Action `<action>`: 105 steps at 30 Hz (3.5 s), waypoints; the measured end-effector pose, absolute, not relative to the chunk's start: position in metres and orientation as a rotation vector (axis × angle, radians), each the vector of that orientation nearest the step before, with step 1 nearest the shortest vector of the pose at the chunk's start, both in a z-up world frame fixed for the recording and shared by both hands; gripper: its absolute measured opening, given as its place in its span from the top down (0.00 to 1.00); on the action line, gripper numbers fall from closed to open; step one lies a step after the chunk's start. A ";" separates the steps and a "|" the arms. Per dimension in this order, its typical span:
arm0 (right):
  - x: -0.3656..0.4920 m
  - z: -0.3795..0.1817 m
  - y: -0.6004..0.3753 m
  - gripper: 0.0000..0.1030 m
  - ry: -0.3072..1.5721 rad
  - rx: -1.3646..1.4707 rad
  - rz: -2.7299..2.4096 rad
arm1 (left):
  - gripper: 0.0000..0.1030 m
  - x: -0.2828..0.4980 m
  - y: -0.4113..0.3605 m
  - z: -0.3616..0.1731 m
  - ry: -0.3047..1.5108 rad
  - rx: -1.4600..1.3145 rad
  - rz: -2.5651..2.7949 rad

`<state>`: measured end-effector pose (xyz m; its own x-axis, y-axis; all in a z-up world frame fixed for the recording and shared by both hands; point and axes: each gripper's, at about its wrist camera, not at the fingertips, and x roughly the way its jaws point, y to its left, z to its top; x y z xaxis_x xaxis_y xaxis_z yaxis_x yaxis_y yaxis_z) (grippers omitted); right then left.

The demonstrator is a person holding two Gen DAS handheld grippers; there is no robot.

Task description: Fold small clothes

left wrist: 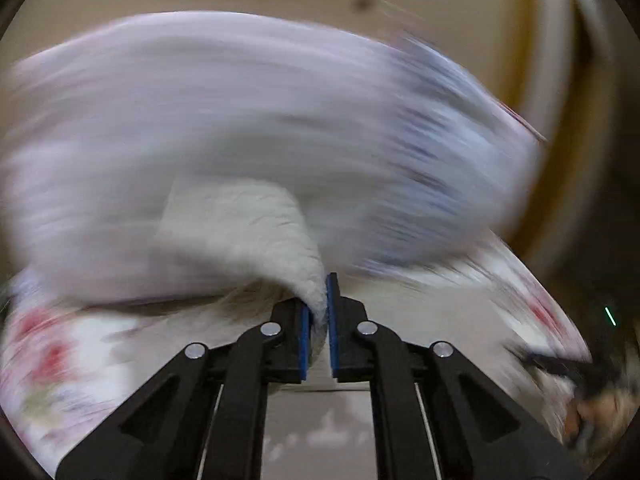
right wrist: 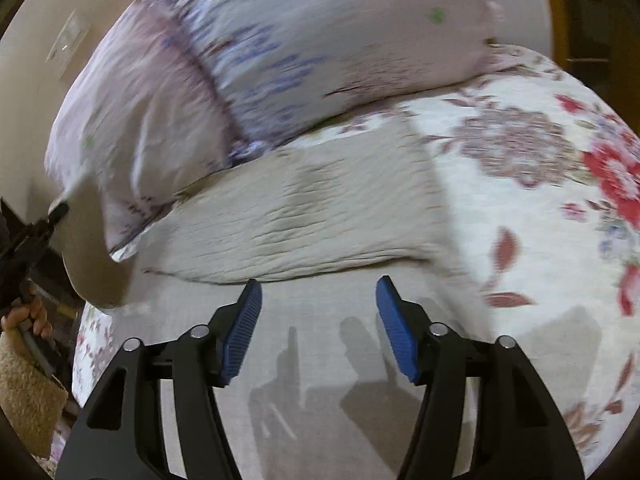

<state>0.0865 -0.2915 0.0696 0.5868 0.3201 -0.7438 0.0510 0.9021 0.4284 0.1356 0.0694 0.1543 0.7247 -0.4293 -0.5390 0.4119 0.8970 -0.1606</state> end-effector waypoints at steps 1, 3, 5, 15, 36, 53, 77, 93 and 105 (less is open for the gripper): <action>0.085 0.069 -0.297 0.32 0.938 0.434 0.148 | 0.80 0.135 0.035 0.145 0.642 0.016 -0.519; 0.079 0.065 -0.315 0.32 0.952 0.449 0.123 | 0.58 0.126 -0.027 0.115 0.760 0.139 -0.572; 0.070 0.064 -0.332 0.32 0.961 0.468 0.118 | 0.48 0.107 -0.033 0.093 0.795 0.190 -0.529; 0.005 0.027 -0.375 0.48 1.182 0.641 0.260 | 0.26 0.020 0.142 0.032 1.038 -0.222 -0.133; 0.086 0.075 -0.337 0.92 0.965 0.849 0.679 | 0.93 0.041 0.158 0.070 0.904 -0.491 -0.420; 0.206 0.049 -0.342 0.17 0.935 0.846 0.319 | 0.25 0.200 0.216 0.021 1.014 -0.553 -0.243; 0.204 0.063 -0.457 0.11 0.915 0.862 0.260 | 0.62 0.245 -0.115 0.067 1.016 -0.956 -0.949; 0.265 -0.005 -0.397 0.57 1.230 0.821 0.450 | 0.08 0.209 -0.027 0.001 1.103 -0.542 -0.484; 0.231 0.044 -0.327 0.69 1.111 0.798 0.649 | 0.57 0.168 0.035 0.050 0.952 -0.469 -0.610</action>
<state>0.2306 -0.3269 0.0441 0.3188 0.7925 -0.5199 -0.0631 0.5651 0.8226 0.1681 0.0352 0.0496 0.4366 -0.6657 -0.6051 0.2721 0.7389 -0.6165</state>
